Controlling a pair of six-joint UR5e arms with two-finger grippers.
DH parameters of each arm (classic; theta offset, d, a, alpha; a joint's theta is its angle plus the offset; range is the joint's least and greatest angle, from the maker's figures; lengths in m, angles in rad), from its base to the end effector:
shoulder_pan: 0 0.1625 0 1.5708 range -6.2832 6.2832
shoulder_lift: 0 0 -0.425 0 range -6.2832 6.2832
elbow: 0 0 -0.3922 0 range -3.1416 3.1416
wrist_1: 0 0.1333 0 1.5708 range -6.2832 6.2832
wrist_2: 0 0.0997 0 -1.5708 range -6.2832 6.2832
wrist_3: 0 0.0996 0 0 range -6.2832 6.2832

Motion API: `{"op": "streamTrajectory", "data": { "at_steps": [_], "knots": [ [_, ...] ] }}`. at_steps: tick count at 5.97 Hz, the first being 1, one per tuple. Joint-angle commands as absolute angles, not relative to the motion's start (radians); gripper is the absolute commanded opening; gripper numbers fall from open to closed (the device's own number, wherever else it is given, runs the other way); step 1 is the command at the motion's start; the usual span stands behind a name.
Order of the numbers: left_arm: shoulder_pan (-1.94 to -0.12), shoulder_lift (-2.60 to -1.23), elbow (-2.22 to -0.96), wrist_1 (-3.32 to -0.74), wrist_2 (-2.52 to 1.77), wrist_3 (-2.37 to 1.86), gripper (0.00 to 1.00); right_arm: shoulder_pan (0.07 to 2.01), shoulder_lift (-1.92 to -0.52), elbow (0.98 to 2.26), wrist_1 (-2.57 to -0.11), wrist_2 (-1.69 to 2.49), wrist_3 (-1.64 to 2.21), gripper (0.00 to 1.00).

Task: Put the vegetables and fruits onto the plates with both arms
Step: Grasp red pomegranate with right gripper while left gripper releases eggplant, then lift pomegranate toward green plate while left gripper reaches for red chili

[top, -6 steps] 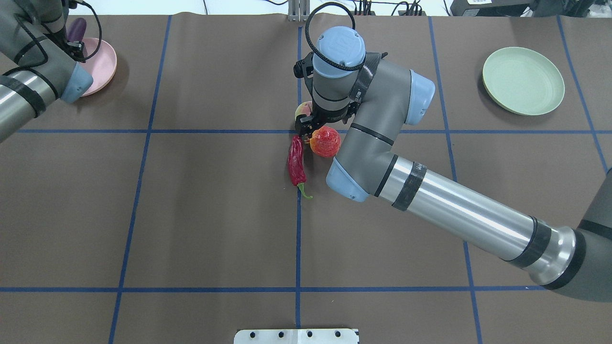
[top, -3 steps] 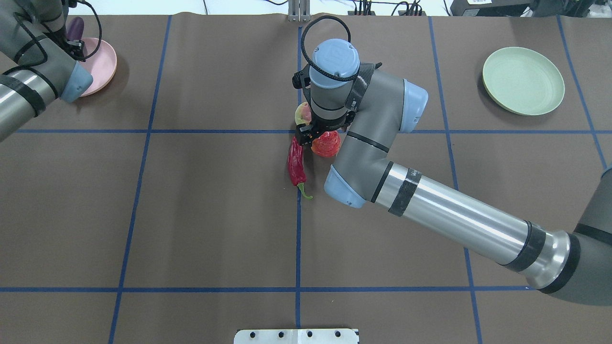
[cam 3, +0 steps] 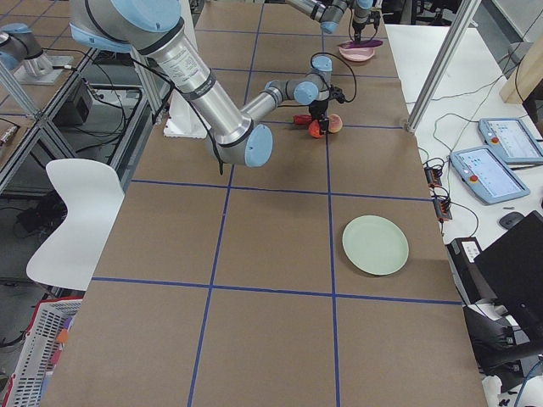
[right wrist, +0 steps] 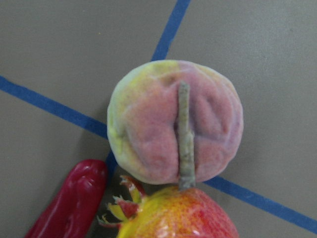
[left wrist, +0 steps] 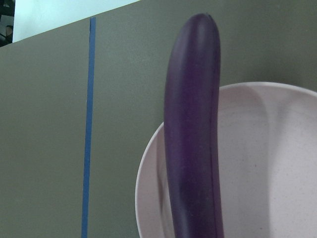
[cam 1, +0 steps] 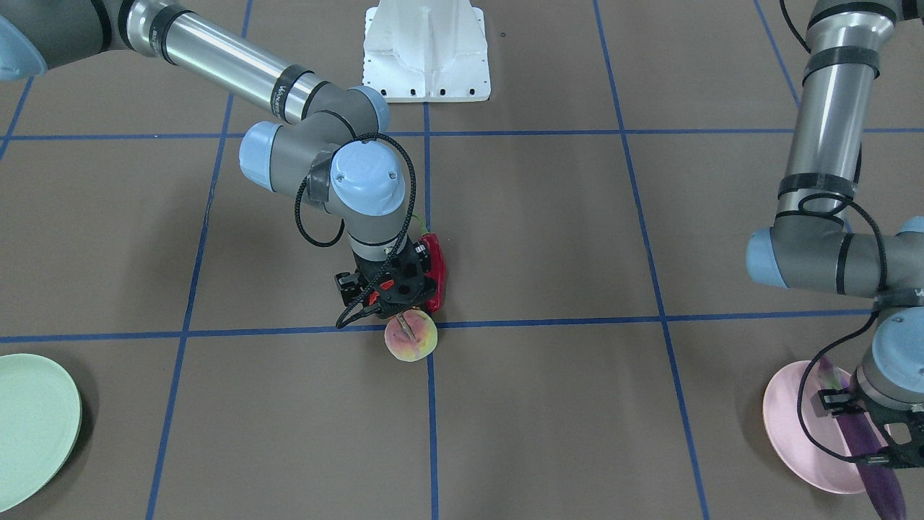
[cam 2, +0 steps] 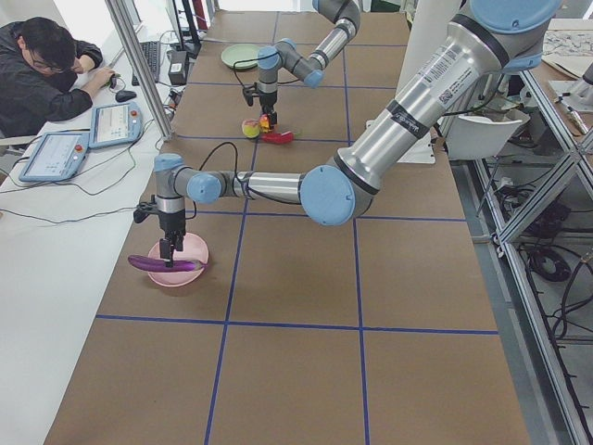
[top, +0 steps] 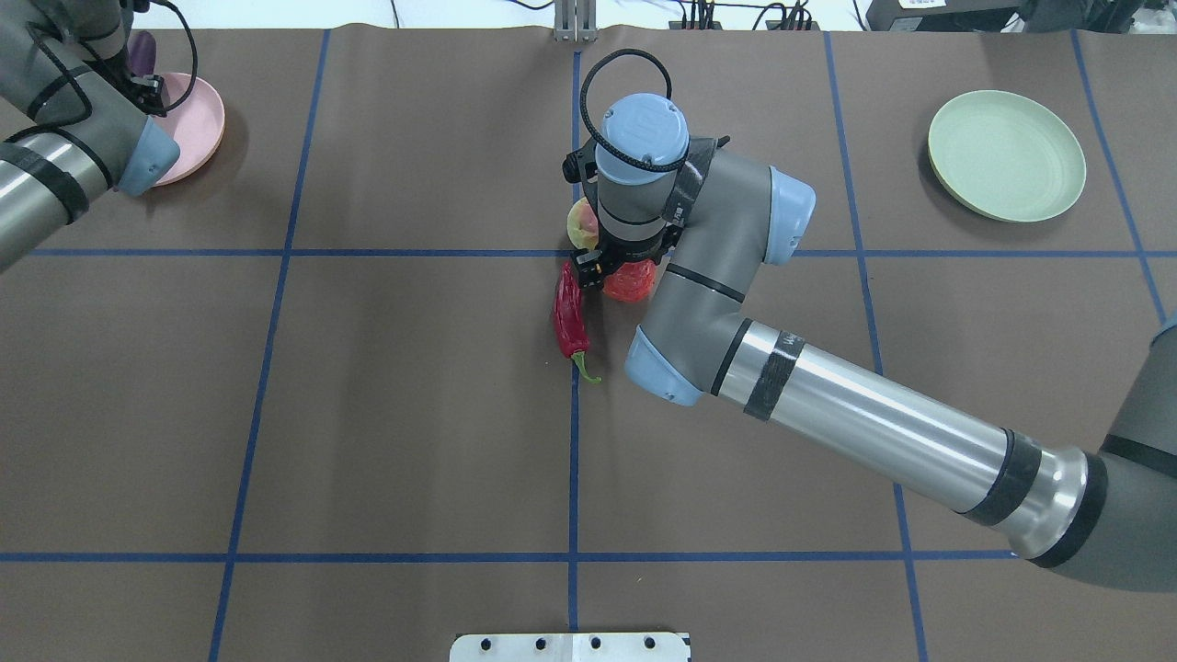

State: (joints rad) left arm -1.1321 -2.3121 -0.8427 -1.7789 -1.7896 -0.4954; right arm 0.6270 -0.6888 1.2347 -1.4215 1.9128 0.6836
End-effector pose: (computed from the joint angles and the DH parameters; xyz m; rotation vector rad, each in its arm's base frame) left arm 0.2377 -0.7697 0.5438 0.0987 0.2938 -0.0320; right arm -0.5892 -0.5503 0.2372 0.2355 -0.7295 -0.3663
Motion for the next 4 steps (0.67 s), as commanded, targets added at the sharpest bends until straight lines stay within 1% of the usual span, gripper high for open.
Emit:
{"op": "streamTrajectory", "data": {
  "at_steps": [1,2,3,4],
  "knots": [
    [-1.132,-2.315,-0.891,-1.764,-1.799,-0.495,1.00,0.627,-0.689,1.248,-1.417,1.920,0.684,0.00],
    [-1.131,-2.312,-0.943,-1.741,-1.872,-0.499,1.00,0.647,-0.689,1.294,-1.428,1.940,0.686,0.00],
    [-1.129,-2.304,-1.042,-1.671,-1.978,-0.500,1.00,0.685,-0.690,1.327,-1.449,2.003,0.686,0.00],
    [-1.118,-2.306,-1.166,-1.544,-2.018,-0.500,1.00,0.712,-0.693,1.389,-1.527,2.011,0.684,0.00]
  ]
}}
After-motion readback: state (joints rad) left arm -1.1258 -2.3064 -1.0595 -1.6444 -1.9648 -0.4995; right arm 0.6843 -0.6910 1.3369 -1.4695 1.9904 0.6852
